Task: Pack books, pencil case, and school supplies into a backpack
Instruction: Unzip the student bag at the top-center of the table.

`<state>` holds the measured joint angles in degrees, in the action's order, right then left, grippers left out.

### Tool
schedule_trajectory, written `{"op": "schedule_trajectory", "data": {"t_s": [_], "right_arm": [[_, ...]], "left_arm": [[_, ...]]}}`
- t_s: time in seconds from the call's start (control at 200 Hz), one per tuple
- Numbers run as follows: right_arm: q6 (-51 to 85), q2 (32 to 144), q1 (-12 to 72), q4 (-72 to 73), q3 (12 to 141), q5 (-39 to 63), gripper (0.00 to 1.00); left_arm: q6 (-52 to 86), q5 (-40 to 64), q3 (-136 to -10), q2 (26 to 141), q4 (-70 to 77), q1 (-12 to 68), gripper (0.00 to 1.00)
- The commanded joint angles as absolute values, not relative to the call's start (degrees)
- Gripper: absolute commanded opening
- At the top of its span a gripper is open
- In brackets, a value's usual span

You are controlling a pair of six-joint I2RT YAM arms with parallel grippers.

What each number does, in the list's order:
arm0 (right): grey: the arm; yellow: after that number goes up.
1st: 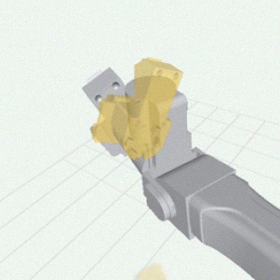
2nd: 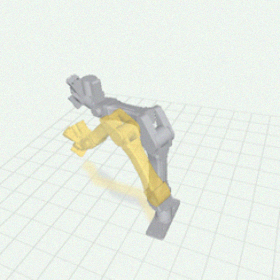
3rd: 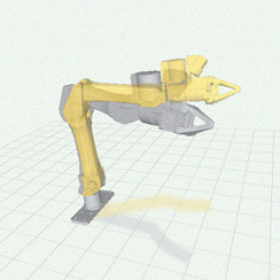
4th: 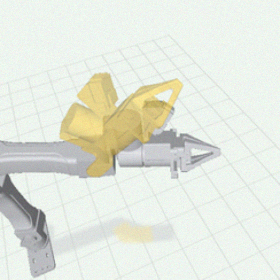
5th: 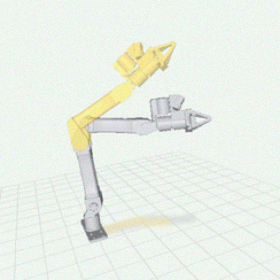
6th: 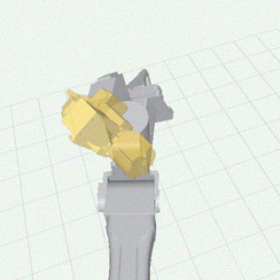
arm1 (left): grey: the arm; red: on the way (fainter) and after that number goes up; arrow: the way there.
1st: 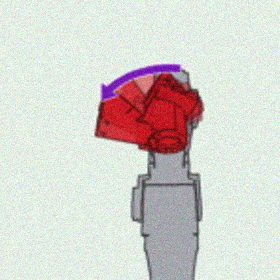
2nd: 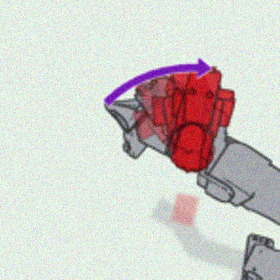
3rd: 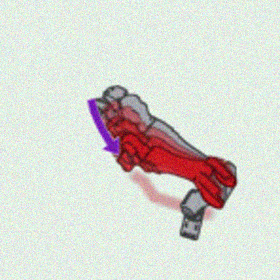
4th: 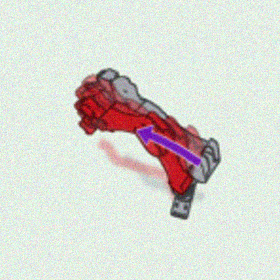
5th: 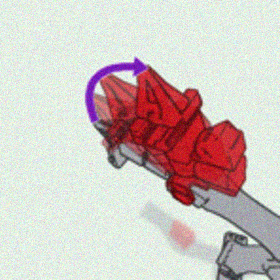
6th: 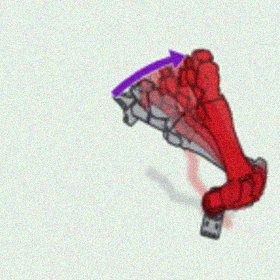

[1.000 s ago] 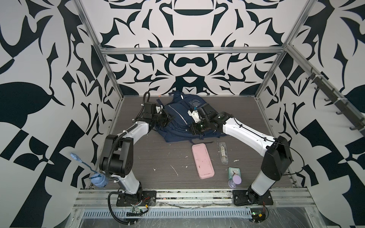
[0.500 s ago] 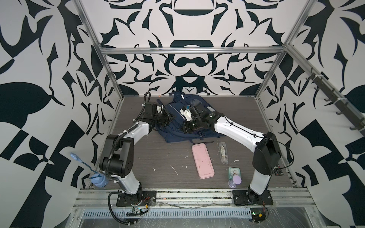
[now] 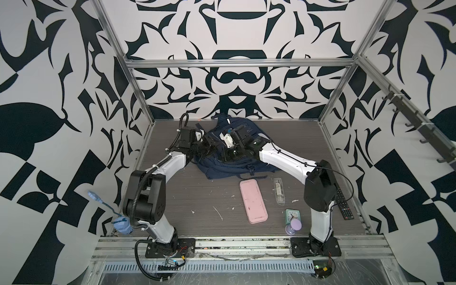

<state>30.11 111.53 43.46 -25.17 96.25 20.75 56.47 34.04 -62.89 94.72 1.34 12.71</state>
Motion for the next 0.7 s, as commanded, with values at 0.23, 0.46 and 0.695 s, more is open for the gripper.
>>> {"op": "schedule_trajectory", "data": {"t_s": [0.23,0.46,0.695], "right_arm": [[30.2,100.1,40.4,-21.8,86.7,20.2,0.0],[29.9,95.7,37.4,-21.9,80.6,20.1,0.0],[29.1,94.4,36.2,-22.9,79.5,20.3,0.0]], "left_arm": [[45.5,26.4,-71.0,95.5,-11.6,10.7,0.56],[39.5,19.3,-78.0,103.3,-17.8,11.2,0.54],[35.7,19.0,-87.3,113.1,-22.3,12.1,0.54]]}}
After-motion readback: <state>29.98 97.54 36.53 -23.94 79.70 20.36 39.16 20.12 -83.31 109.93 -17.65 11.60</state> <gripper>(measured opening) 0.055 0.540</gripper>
